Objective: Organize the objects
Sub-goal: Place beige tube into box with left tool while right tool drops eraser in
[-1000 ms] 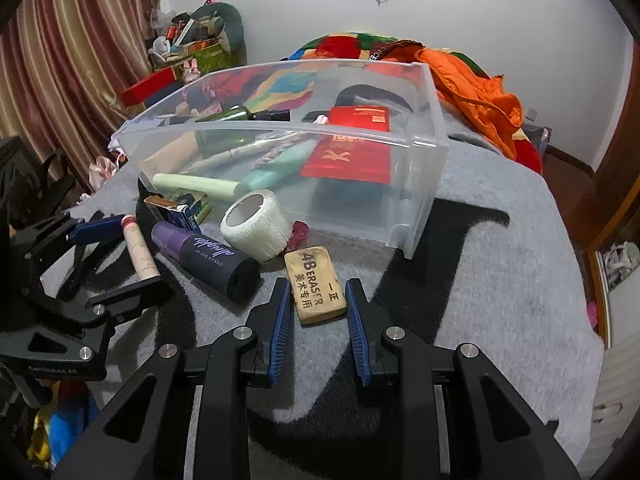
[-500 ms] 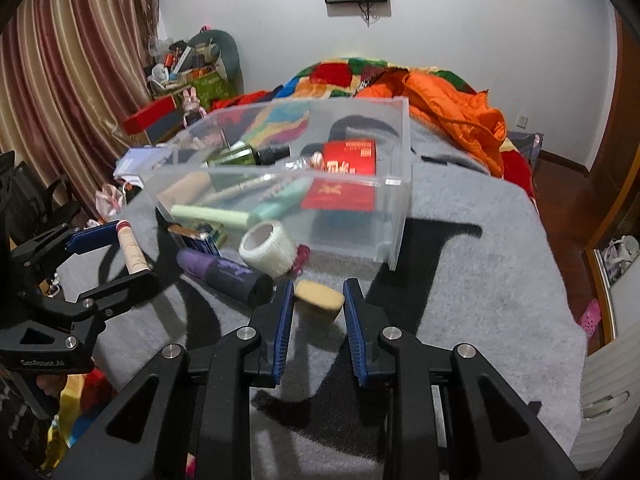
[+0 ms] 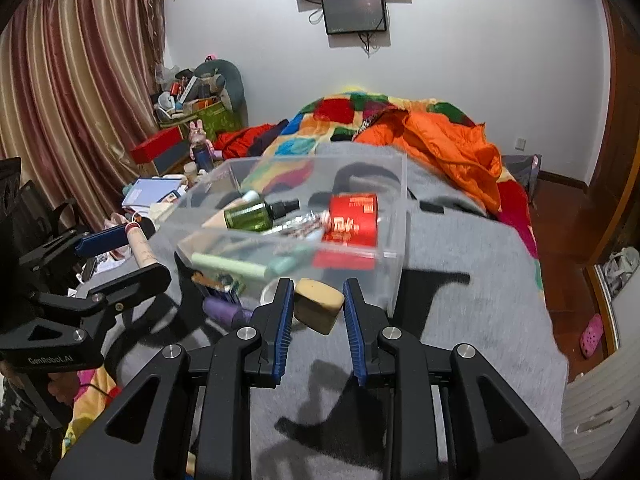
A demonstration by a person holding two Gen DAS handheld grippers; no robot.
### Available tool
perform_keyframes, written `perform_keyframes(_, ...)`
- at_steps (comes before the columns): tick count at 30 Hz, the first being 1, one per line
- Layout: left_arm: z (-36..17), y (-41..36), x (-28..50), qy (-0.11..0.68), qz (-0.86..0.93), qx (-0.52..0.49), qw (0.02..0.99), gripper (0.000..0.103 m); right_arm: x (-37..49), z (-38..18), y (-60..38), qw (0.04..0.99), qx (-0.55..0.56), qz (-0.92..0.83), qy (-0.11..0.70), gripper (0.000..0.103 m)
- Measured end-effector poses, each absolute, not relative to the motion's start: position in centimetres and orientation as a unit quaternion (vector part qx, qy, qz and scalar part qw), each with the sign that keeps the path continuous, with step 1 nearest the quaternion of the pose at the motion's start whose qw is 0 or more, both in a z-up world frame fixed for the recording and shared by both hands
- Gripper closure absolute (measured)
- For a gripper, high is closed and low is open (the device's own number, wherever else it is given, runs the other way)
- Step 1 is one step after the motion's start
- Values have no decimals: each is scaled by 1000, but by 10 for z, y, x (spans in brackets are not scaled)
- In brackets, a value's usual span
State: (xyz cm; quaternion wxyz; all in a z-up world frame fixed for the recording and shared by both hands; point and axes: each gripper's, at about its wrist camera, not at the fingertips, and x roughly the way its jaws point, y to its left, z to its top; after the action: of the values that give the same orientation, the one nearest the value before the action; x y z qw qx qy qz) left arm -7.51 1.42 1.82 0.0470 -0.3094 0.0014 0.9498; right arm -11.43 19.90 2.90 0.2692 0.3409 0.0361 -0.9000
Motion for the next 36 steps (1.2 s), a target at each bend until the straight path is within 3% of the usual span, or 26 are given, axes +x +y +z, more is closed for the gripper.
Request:
perform_keyframes(19,17,-12,-128,-28,945,-325,12,19,-153,58,178,268,310,-912,22,80)
perform_keyframes(36,-7,-20,-160,-48,932,-358,11,19,-184,21,165,259,365,-894,33,80)
